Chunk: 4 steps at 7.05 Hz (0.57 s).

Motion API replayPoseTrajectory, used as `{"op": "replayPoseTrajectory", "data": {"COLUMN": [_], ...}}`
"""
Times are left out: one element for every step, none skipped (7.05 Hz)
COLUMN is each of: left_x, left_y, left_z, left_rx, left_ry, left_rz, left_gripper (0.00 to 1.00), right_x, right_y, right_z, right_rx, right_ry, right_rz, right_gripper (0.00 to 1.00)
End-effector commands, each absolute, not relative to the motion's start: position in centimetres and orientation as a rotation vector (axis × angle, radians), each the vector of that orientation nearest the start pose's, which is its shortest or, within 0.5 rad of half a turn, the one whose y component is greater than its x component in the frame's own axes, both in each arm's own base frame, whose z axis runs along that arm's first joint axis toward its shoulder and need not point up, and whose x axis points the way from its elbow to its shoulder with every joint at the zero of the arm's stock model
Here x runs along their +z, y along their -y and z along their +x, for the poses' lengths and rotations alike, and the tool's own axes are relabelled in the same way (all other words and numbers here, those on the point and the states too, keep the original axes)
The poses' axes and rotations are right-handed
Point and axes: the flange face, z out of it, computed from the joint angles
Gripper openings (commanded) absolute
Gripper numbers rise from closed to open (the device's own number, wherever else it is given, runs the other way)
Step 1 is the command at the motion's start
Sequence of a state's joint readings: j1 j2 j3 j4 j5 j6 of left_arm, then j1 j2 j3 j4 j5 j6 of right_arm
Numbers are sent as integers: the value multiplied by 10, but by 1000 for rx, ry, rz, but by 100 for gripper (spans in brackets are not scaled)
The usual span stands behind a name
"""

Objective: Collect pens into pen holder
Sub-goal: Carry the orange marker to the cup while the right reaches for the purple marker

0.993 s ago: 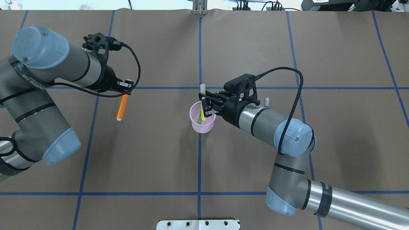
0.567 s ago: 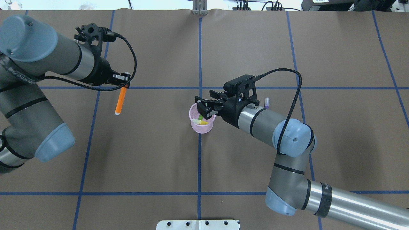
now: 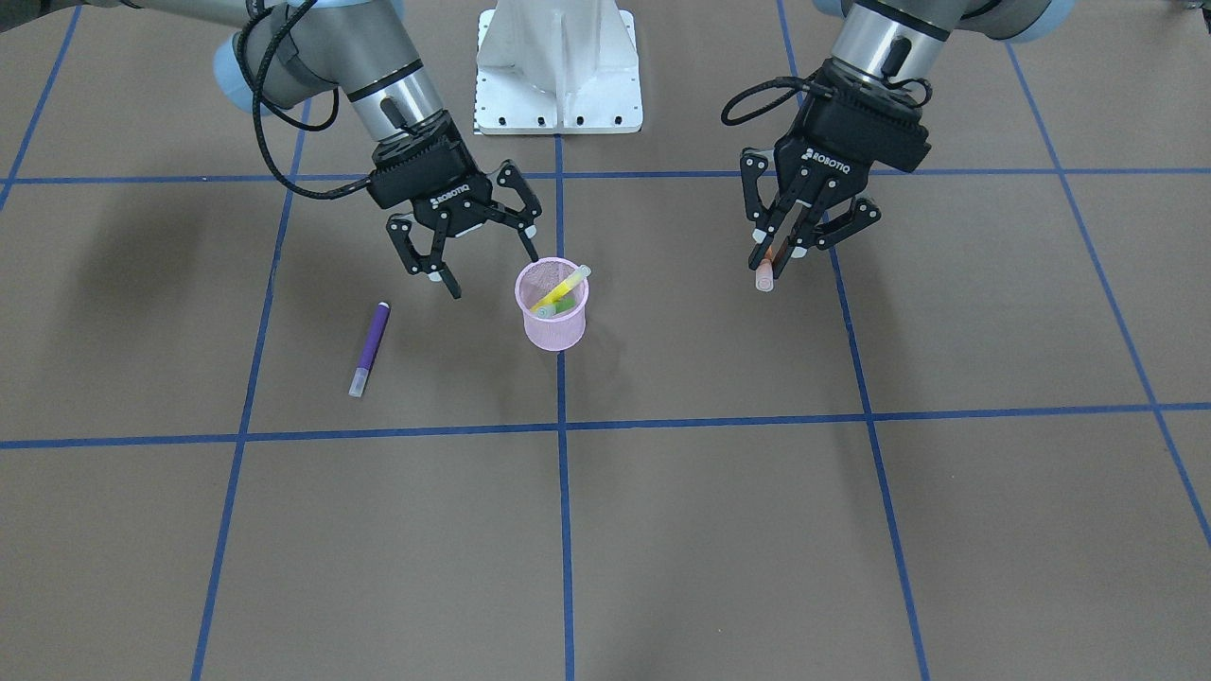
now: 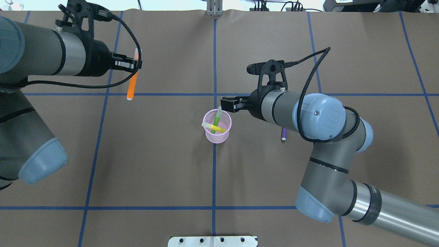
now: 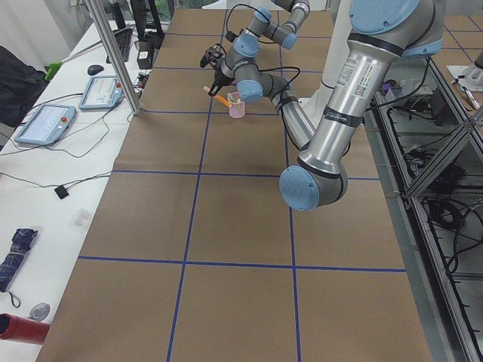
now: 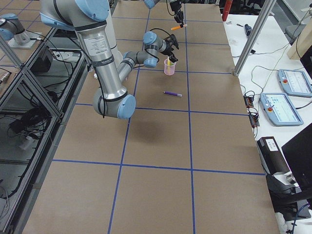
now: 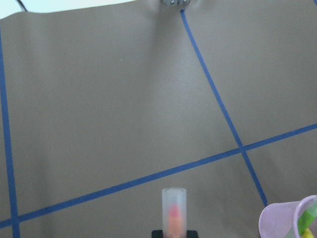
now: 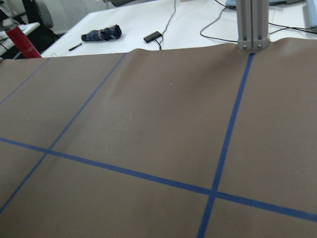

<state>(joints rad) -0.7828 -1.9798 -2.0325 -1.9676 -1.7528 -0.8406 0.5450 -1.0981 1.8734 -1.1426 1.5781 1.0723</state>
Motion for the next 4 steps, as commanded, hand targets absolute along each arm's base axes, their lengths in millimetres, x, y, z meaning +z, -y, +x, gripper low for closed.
{"op": "replayPoseTrajectory", "data": {"left_x": [179,174,169,177], "left_y": [463,452,438,419], "left_z": [304,314,331,372], "left_rx": [-12,-103,-177,-249], "left_ry": [-1064,-1125,-1207,-1290], "left_rz": [929,989,1022,1054], "left_gripper": [0,0,0,0], "right_x": [242,254,266,287], "right_y": [475,479,482,489], "right_z": [-385,-380,-384,-392], "right_rx": [67,73,78,91], "right_ry": [923,887,862,830], "right_rz": [252,166,133,100], "right_gripper": [100,100,100,100]}}
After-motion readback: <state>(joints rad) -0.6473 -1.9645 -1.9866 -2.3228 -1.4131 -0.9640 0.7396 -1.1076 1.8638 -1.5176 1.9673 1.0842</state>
